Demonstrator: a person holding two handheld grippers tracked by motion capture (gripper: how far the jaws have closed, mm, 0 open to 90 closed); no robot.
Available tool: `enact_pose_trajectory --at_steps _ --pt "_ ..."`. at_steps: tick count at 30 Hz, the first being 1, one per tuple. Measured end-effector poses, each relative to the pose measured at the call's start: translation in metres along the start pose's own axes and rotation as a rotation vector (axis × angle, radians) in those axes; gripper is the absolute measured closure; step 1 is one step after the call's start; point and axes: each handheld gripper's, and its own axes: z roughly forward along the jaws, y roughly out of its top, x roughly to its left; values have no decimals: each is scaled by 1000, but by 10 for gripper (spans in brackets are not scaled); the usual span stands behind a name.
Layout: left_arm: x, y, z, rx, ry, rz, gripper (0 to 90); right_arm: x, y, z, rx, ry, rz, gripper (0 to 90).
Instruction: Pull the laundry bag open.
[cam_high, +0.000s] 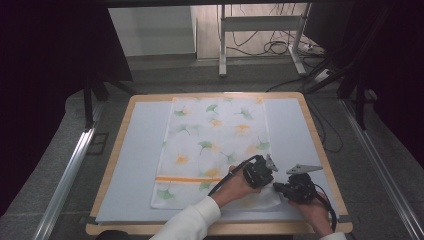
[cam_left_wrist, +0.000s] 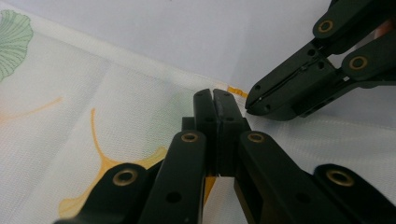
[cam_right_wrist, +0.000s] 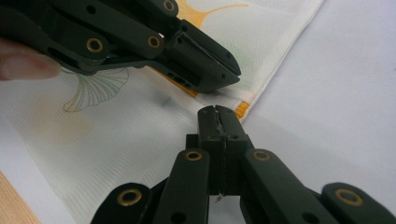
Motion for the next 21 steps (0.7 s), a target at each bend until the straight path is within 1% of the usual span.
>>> enact_pose_trajectory --at_steps 6,8,10,21 --pt "0 -1 -2 7 15 4 900 0 0 0 1 2 -1 894" --pt "1 -3 -3 5 17 -3 900 0 0 0 1 3 -2 894" --pt "3 -4 -3 2 8 -15 900 0 0 0 1 3 -4 894" --pt "3 -5 -4 2 12 -11 900 0 0 0 2 1 -11 894"
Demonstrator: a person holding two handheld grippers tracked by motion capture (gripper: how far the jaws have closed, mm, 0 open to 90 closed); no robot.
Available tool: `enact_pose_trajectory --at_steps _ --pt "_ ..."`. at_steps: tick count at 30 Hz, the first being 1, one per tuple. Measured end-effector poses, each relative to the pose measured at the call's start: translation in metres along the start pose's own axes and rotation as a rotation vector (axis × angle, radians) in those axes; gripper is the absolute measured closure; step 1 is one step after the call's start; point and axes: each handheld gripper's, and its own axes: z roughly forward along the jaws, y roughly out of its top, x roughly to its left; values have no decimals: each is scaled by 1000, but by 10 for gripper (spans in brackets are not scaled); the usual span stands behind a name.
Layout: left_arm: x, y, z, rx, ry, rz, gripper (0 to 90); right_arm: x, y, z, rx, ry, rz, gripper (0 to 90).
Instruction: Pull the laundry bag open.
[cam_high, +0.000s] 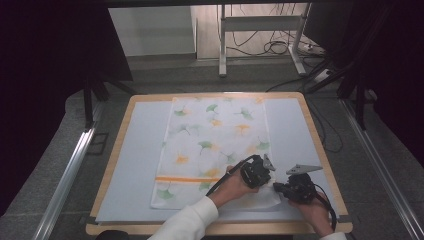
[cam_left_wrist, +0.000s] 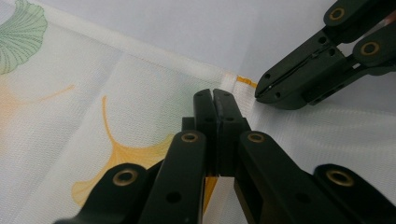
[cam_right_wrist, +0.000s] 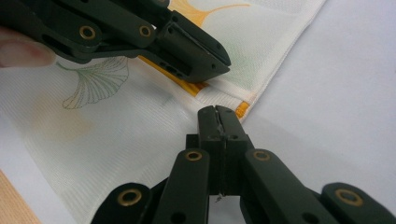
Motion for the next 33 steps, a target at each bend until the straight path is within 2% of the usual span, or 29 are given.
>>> enact_pose_trajectory --at_steps 21,33 --pt "0 -7 -6 3 22 8 900 0 0 0 2 1 -8 895" --pt "4 -14 -13 23 38 16 900 1 0 0 3 -1 -10 895"
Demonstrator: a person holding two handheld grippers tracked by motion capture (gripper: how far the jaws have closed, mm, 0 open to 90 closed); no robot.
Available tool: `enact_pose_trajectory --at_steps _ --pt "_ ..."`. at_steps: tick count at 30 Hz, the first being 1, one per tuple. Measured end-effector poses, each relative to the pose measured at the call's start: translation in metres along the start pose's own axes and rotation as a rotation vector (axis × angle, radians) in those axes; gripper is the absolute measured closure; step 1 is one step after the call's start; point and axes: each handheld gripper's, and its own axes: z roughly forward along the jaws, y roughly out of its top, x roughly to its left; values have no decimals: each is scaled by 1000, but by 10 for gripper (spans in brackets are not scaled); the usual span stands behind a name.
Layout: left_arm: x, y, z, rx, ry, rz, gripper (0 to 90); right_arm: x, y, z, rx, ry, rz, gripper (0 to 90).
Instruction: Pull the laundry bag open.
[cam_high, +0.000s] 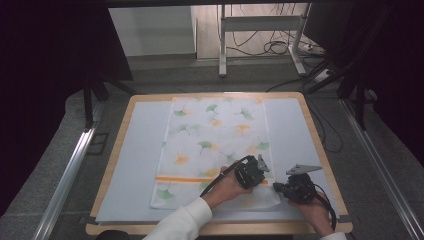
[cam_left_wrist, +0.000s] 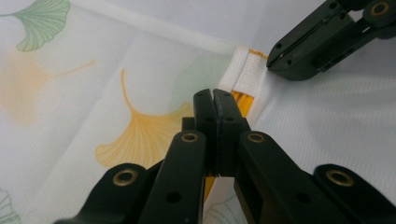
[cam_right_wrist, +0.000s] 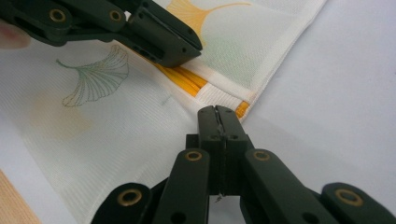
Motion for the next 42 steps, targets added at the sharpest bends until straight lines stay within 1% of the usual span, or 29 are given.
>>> enact_pose_trajectory --at_steps 5,10,15,21,24,42 --pt "2 -5 -3 -5 2 -16 900 0 0 0 0 -1 -2 895" --pt "3 -8 -6 0 9 -12 900 0 0 0 -1 -1 -4 894" --pt "5 -11 -8 4 12 -20 900 0 0 0 0 0 -6 895" --pt "6 -14 -11 7 13 -19 900 0 0 0 1 -1 -6 894" --pt "6 -16 -12 2 14 -28 900 0 0 0 -1 -4 -6 895" --pt "13 -30 -22 9 36 -42 900 1 -1 -1 1 -5 -10 895"
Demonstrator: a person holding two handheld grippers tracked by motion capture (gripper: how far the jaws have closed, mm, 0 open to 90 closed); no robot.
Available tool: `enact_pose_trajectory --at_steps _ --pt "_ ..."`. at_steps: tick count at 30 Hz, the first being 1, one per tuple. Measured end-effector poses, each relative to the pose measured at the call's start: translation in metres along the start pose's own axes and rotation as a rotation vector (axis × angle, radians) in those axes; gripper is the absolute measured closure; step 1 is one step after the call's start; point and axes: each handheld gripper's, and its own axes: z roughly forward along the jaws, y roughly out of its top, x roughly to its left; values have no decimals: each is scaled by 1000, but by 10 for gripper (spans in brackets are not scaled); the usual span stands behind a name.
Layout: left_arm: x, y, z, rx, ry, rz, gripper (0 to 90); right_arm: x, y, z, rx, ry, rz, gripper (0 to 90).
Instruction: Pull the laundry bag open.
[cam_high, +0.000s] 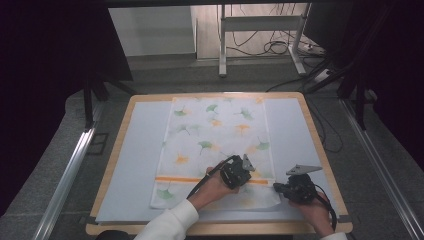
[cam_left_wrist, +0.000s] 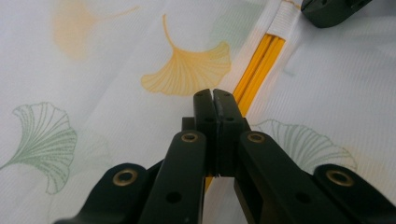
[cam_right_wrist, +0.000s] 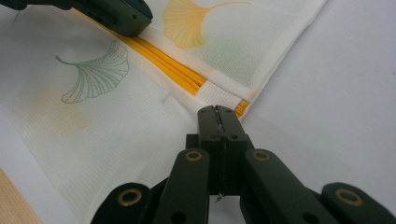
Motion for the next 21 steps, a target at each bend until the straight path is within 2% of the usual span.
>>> enact_pose_trajectory --at_steps 21 --pt "12 -24 -16 0 21 -34 900 0 0 0 -2 -1 -7 894"
